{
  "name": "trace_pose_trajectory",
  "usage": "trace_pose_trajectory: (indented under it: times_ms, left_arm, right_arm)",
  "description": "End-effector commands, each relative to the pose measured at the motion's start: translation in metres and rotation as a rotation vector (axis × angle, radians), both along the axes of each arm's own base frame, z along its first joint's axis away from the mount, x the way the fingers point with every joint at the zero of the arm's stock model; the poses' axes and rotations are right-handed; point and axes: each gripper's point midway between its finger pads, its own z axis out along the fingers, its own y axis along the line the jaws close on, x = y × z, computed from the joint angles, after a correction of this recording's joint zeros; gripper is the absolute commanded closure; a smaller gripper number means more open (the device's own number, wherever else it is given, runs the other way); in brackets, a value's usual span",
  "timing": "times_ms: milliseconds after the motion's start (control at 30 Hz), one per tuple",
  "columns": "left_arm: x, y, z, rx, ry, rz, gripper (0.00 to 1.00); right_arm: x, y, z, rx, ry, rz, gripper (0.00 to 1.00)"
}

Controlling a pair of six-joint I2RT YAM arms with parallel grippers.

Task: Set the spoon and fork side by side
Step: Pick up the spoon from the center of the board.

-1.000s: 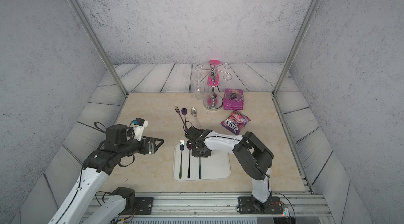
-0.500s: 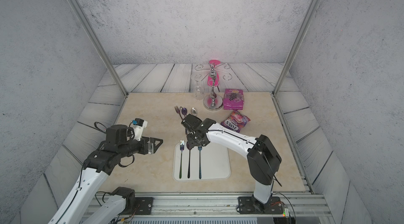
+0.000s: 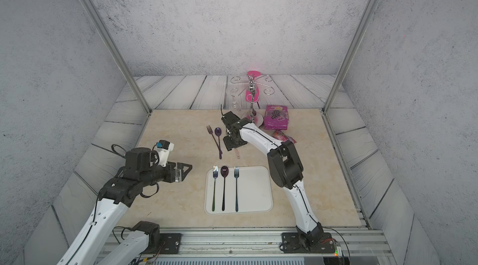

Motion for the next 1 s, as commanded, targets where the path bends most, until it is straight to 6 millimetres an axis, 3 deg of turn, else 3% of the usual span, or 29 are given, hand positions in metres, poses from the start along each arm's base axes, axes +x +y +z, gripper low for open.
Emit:
trace_pose_trajectory:
  times_ms: [0, 367, 700, 867, 967]
  left_arm:
    - [0.0, -0.001, 0.002, 0.008, -0.011, -0.006, 0.01]
    - [0.002, 0.0, 0.001, 0.014, -0.007, -0.005, 0.0]
    - [0.002, 0.0, 0.003, 0.015, -0.013, -0.003, 0.0]
    - [0.001, 0.0, 0.003, 0.016, -0.016, -0.003, 0.01]
    - [0.001, 0.001, 0.003, 0.016, -0.017, -0.002, 0.0]
  right_arm:
    - [0.01, 0.007, -0.012, 0.018, 0.047, 0.037, 0.37]
    - [0.044, 0.011, -0.048, 0.027, 0.041, 0.0, 0.53]
    - [0.041, 0.001, -0.078, -0.042, 0.074, -0.013, 0.69]
    - [0.039, -0.003, -0.079, -0.062, 0.079, -0.006, 0.87]
    - [0.044, -0.001, -0.065, -0.052, 0.048, -0.007, 0.93]
